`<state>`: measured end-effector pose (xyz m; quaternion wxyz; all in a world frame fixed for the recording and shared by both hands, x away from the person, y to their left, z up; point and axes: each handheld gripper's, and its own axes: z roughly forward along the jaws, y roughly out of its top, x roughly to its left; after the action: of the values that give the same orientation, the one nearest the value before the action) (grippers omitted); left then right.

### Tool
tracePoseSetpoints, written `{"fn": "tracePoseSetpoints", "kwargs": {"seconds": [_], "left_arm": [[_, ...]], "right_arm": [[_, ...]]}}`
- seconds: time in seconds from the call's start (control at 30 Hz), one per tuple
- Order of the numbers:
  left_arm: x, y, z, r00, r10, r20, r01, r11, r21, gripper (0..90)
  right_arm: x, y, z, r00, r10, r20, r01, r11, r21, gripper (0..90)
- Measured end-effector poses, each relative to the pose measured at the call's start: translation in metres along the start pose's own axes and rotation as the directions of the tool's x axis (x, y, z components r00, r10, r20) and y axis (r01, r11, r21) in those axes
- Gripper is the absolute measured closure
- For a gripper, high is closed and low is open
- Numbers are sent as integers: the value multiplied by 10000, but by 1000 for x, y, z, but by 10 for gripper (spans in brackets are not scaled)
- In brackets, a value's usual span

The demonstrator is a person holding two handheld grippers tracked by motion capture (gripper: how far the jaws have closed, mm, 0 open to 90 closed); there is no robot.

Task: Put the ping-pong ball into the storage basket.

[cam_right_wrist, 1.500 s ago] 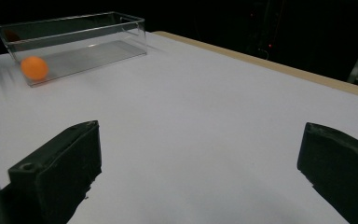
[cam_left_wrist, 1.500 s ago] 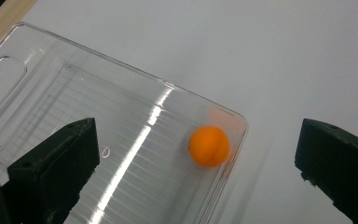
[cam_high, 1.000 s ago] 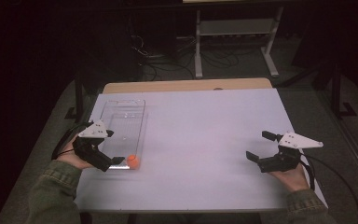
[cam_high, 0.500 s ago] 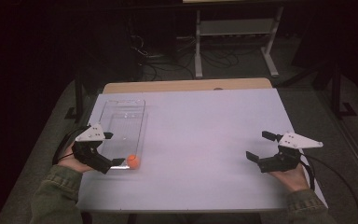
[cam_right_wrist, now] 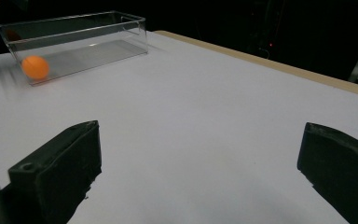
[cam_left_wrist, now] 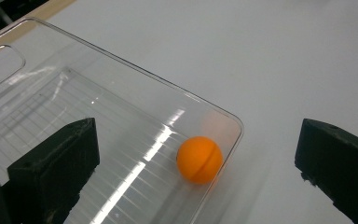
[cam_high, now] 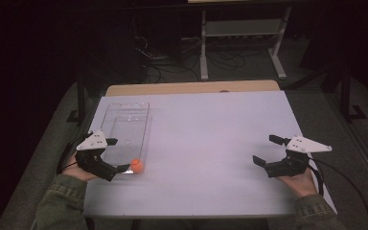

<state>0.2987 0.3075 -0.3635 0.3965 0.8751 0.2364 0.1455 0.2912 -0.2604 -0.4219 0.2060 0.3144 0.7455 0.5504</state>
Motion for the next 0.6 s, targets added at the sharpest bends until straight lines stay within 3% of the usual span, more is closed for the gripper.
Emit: {"fn": "tracePoseSetpoints", "kwargs": {"seconds": [0.3,0.5,0.6], "left_arm": [[-3,-1,-2,9999,-79,-142,70,9981,-607,0],[-4,-10,-2,9989,-394,-235,364,9928,-1139,0],[-3,-14,-4,9980,-577,-272,529,9866,-1541,0]], "right_arm": [[0,0,0,10000,-3,28,3,10000,7,0],[0,0,0,10000,-13,33,13,10000,6,0],[0,0,0,10000,-10,35,10,10000,19,0]]}}
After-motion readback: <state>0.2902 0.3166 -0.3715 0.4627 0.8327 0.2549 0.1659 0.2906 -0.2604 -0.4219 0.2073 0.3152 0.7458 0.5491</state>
